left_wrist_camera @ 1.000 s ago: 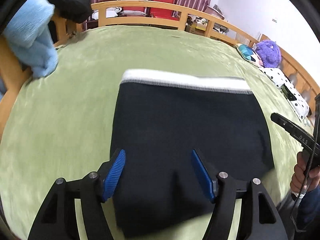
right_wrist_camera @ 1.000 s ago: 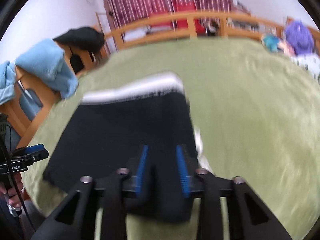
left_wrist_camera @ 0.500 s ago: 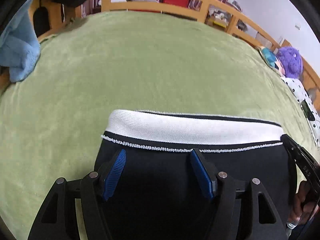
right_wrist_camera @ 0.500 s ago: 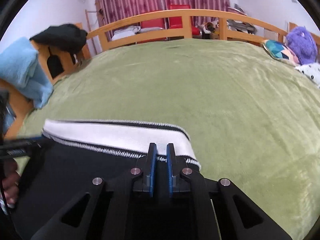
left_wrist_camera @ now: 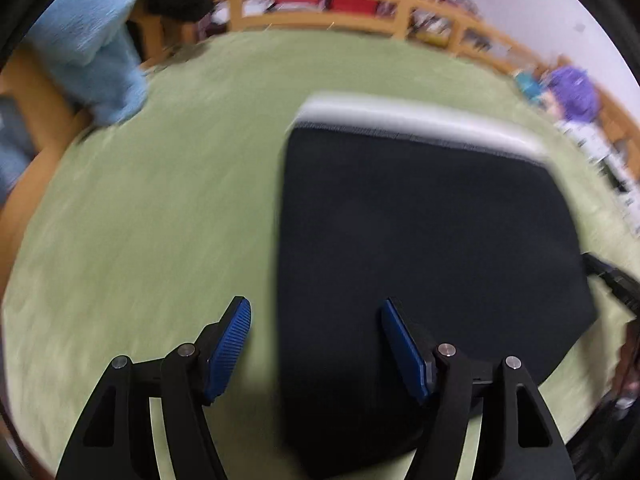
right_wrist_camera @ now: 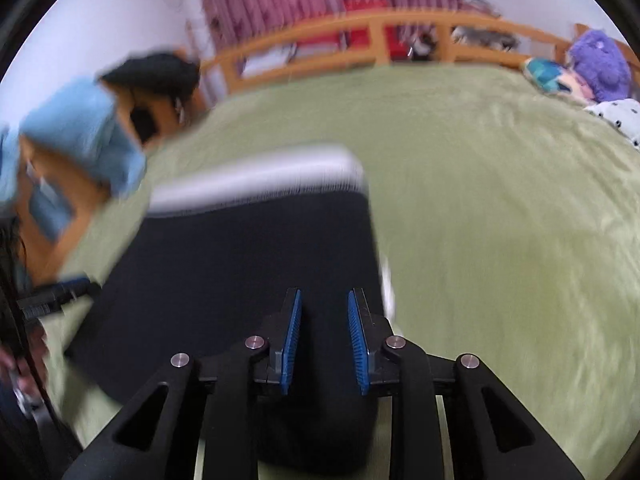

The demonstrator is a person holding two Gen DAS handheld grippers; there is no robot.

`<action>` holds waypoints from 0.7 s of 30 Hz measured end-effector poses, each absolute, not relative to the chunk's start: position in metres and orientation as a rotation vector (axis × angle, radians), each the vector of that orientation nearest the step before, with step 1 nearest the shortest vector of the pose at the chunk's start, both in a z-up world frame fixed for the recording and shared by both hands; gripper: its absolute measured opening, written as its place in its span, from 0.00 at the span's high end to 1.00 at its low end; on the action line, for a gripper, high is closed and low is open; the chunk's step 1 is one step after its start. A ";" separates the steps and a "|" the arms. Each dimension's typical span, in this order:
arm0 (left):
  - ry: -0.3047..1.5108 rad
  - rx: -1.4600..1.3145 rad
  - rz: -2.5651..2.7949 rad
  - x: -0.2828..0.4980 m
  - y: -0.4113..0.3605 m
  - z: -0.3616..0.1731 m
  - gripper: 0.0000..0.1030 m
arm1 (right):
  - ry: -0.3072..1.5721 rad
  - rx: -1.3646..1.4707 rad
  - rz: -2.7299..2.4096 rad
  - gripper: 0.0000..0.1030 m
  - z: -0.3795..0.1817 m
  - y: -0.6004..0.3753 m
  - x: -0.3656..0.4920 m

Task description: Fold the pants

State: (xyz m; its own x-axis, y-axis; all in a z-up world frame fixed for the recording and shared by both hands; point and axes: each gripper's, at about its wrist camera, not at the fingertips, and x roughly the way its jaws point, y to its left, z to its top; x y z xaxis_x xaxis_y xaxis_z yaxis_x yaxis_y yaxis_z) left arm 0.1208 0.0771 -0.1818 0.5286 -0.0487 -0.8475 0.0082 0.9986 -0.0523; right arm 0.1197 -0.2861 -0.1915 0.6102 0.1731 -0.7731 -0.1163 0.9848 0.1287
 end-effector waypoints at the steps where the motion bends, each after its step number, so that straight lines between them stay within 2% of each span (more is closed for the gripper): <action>1: 1.039 -0.079 -0.020 0.112 0.085 -0.187 0.28 | 0.928 0.079 0.132 0.73 -0.199 -0.294 0.111; 2: 1.048 -0.112 -0.006 0.105 0.091 -0.185 0.28 | 0.942 0.130 0.114 0.66 -0.197 -0.303 0.106; 3: 1.049 -0.137 0.015 0.098 0.096 -0.180 0.28 | 0.954 0.156 0.100 0.65 -0.195 -0.308 0.103; 4: 1.043 -0.137 0.041 0.091 0.098 -0.173 0.29 | 0.964 0.152 0.054 0.67 -0.191 -0.312 0.098; 6: 1.018 -0.123 0.066 0.082 0.095 -0.152 0.32 | 0.959 0.100 -0.009 0.78 -0.179 -0.314 0.087; 10: 0.949 -0.156 0.007 0.070 0.073 -0.106 0.30 | 0.884 0.124 0.028 0.78 -0.134 -0.309 0.064; 11: 0.919 -0.155 -0.006 0.066 0.062 -0.090 0.30 | 0.871 0.123 0.043 0.70 -0.124 -0.304 0.060; 12: 0.899 -0.153 -0.013 0.061 0.053 -0.080 0.30 | 0.851 0.117 0.053 0.57 -0.108 -0.297 0.055; 13: 0.880 -0.151 -0.020 0.057 0.046 -0.068 0.30 | 0.830 0.108 0.050 0.49 -0.095 -0.291 0.049; 14: 0.864 -0.150 -0.029 0.053 0.038 -0.058 0.30 | 0.807 0.099 0.049 0.34 -0.084 -0.285 0.043; 15: 0.843 -0.150 -0.043 0.046 0.029 -0.046 0.30 | 0.775 0.091 0.050 0.26 -0.069 -0.279 0.036; 21: 0.755 -0.095 -0.068 0.009 -0.006 0.005 0.18 | 0.699 0.098 0.069 0.19 -0.008 -0.268 0.013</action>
State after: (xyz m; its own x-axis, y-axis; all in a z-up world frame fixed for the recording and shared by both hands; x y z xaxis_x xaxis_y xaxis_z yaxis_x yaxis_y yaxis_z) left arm 0.0092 -0.0059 0.0052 0.7262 -0.0960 -0.6808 0.0278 0.9935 -0.1104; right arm 0.0127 -0.2676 -0.0084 0.7636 0.0961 -0.6385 -0.0305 0.9931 0.1130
